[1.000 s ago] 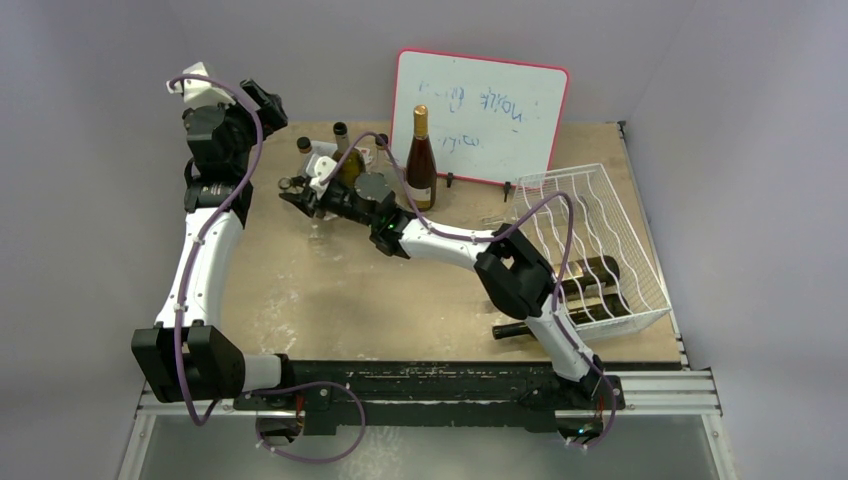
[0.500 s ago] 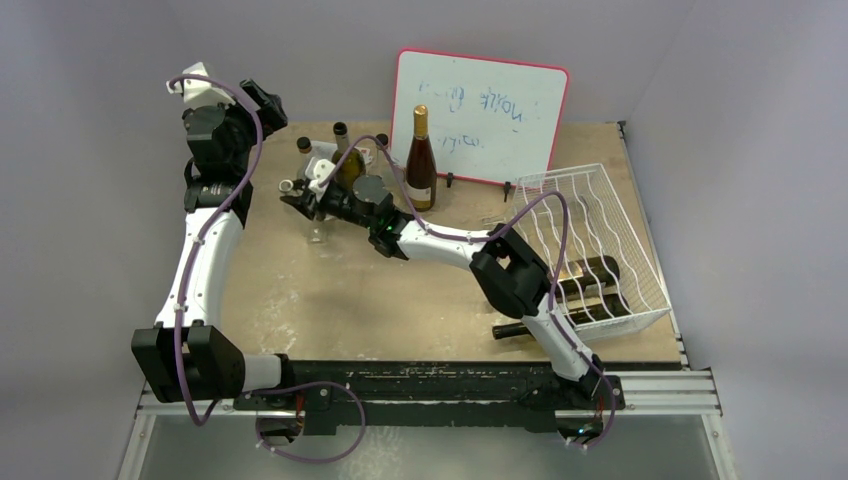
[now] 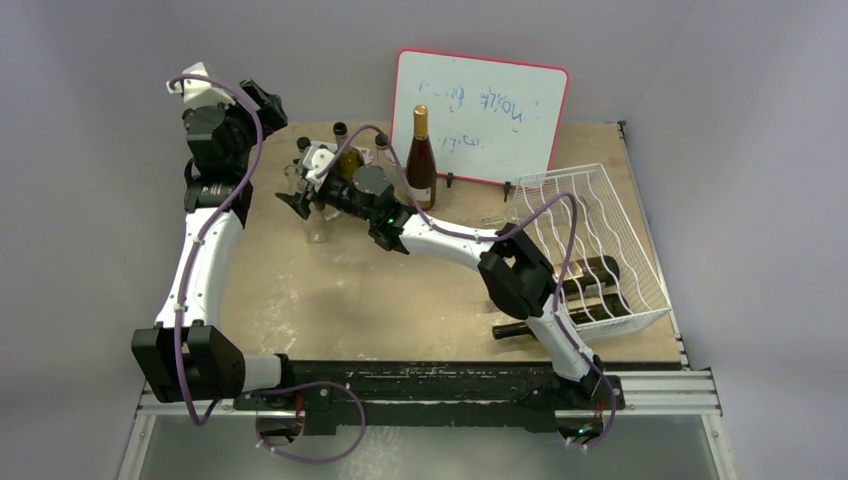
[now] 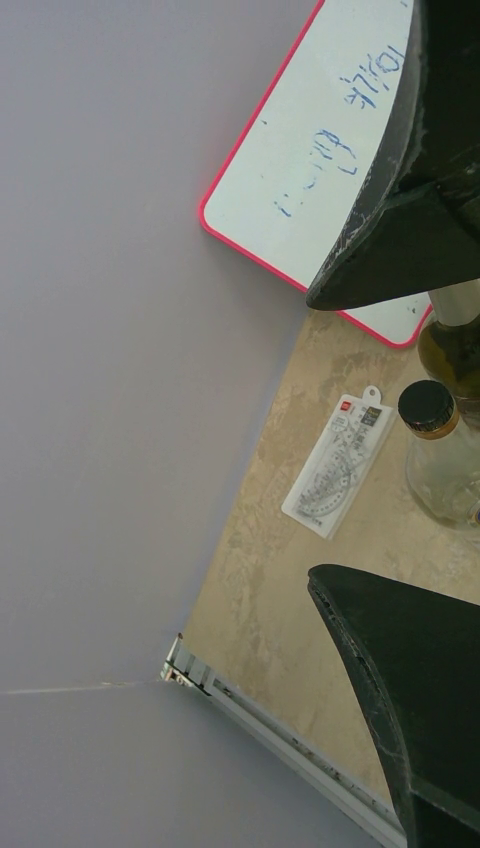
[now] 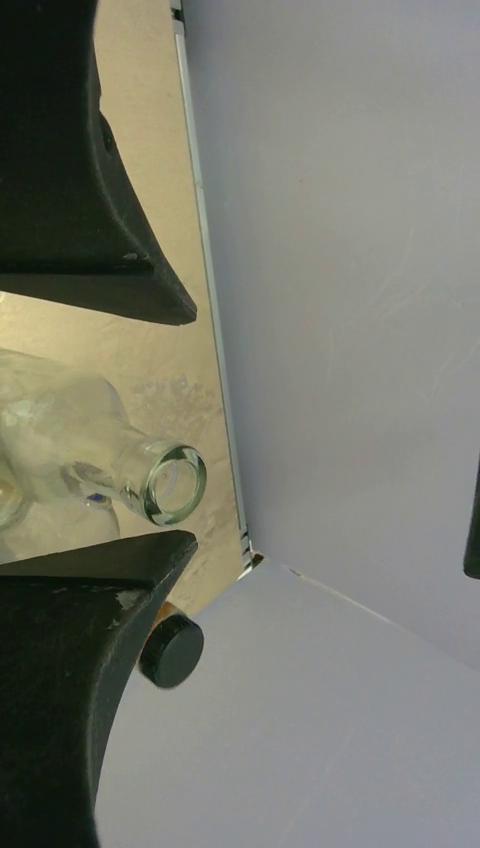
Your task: Take the wine bottle off the wine rack
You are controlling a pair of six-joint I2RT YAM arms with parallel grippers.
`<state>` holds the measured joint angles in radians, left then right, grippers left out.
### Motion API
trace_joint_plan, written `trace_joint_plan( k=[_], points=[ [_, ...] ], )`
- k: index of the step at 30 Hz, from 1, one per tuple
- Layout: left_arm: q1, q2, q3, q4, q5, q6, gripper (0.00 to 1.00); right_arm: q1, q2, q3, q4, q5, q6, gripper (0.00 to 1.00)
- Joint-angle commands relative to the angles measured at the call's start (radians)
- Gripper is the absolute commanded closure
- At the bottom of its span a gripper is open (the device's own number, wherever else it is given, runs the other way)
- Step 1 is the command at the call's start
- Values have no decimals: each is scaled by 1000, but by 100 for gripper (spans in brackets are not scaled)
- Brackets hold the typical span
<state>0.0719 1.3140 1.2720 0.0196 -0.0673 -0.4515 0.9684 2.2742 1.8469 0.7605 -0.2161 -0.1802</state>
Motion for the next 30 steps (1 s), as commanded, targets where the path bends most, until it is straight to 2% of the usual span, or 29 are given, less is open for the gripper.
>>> trace_joint_plan(
  k=[1, 9, 16, 24, 30],
  points=[
    [11, -32, 46, 41, 4, 10, 2, 1, -152, -6, -8, 30, -36, 21],
    [11, -33, 47, 47, 26, -11, 2, 2, -413, -243, -80, 55, -87, 12],
    [8, -29, 41, 55, 38, -24, 2, 3, -687, -477, -231, 77, -181, 9],
    [-9, -28, 41, 54, 30, -15, 2, 2, -1028, -691, -603, 156, -315, 9],
    [-24, -36, 41, 51, 20, -9, 2, 2, -1203, -723, -924, 120, -388, 4]
  ],
)
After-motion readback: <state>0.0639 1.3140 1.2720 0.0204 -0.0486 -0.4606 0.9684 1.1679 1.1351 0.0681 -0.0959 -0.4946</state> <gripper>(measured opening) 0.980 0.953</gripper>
